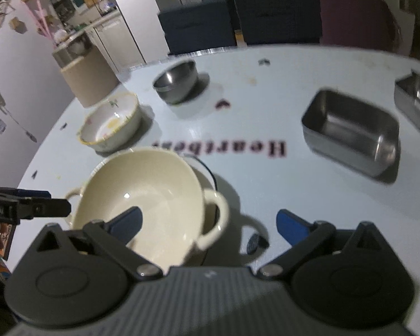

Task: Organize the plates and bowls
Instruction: 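Move both tools to the rim of the lemon-print bowl, then close the left tool on the bowl rim while the right tool grips the opposite rim, then lift the lemon-print bowl with both tools and carry it over the cream bowl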

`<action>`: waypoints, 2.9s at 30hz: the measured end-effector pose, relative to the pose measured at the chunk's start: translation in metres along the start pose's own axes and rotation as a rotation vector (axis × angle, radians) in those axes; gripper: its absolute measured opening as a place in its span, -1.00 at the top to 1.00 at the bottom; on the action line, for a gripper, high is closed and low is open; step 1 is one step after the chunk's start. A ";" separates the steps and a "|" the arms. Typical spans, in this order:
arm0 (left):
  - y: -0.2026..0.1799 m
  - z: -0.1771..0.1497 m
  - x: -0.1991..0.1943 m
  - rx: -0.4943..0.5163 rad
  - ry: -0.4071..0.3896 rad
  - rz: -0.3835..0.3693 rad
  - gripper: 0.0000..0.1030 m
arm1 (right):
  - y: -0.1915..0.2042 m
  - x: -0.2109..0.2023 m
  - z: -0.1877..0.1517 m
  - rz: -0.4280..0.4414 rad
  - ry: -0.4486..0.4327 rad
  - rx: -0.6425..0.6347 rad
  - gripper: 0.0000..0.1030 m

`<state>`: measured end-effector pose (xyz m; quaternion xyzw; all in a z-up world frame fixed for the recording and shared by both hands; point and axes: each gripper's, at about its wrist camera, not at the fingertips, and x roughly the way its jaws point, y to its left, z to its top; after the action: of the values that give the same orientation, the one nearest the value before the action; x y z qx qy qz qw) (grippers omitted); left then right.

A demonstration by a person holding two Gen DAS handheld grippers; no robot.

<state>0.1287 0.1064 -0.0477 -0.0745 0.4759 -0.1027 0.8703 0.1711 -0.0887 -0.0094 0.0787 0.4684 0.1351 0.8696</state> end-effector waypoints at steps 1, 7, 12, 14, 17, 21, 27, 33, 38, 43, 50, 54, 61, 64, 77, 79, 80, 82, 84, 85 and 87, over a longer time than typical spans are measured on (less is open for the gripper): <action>-0.003 0.002 -0.004 0.006 -0.016 0.002 -1.00 | 0.002 -0.005 0.002 0.004 -0.018 -0.007 -0.99; -0.010 0.021 -0.024 0.015 -0.101 0.007 -1.00 | 0.016 -0.024 0.021 0.004 -0.115 -0.067 -0.99; -0.004 0.038 -0.036 -0.010 -0.173 0.018 -1.00 | 0.020 -0.028 0.041 0.021 -0.170 -0.068 -0.99; 0.000 0.045 -0.037 -0.030 -0.201 0.023 -1.00 | 0.023 -0.024 0.052 0.018 -0.185 -0.072 -0.99; 0.006 0.053 -0.039 -0.057 -0.231 0.030 -1.00 | 0.029 -0.017 0.063 0.023 -0.203 -0.073 -0.99; 0.015 0.063 -0.037 -0.081 -0.274 0.070 -1.00 | 0.039 -0.008 0.076 0.031 -0.229 -0.070 -0.99; 0.041 0.076 -0.024 -0.114 -0.296 0.144 -1.00 | 0.049 0.012 0.101 0.050 -0.257 -0.035 -0.99; 0.077 0.086 -0.003 -0.132 -0.293 0.223 -1.00 | 0.065 0.042 0.124 0.049 -0.239 -0.007 -0.96; 0.102 0.097 0.018 -0.161 -0.268 0.261 -1.00 | 0.081 0.081 0.139 0.091 -0.186 0.054 -0.90; 0.125 0.104 0.042 -0.177 -0.219 0.284 -0.97 | 0.097 0.121 0.141 0.129 -0.111 0.114 -0.57; 0.157 0.105 0.075 -0.243 -0.119 0.293 -0.35 | 0.108 0.171 0.131 0.111 -0.010 0.176 -0.28; 0.164 0.104 0.087 -0.232 -0.092 0.279 0.10 | 0.106 0.191 0.127 0.092 0.031 0.212 0.06; 0.165 0.108 0.102 -0.225 -0.061 0.252 0.34 | 0.106 0.204 0.131 0.091 0.072 0.226 0.50; 0.165 0.111 0.111 -0.232 -0.048 0.243 0.47 | 0.108 0.215 0.132 0.077 0.092 0.214 0.58; 0.161 0.114 0.122 -0.224 -0.014 0.211 0.71 | 0.123 0.235 0.134 0.064 0.122 0.154 0.75; 0.158 0.113 0.121 -0.205 -0.015 0.212 0.71 | 0.128 0.234 0.134 0.047 0.115 0.114 0.76; 0.159 0.113 0.121 -0.201 -0.015 0.207 0.73 | 0.129 0.234 0.134 0.039 0.113 0.106 0.77; 0.159 0.111 0.119 -0.192 -0.013 0.199 0.76 | 0.129 0.233 0.134 0.036 0.116 0.115 0.77; 0.157 0.110 0.116 -0.179 -0.015 0.197 0.80 | 0.129 0.232 0.133 0.034 0.120 0.117 0.77; 0.155 0.110 0.115 -0.172 -0.011 0.200 0.81 | 0.128 0.231 0.133 0.031 0.121 0.118 0.77; 0.150 0.109 0.109 -0.159 -0.018 0.209 0.81 | 0.130 0.230 0.134 0.022 0.124 0.124 0.77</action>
<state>0.2942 0.2277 -0.1120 -0.0940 0.4800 0.0272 0.8718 0.3830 0.1042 -0.0841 0.1291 0.5278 0.1201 0.8309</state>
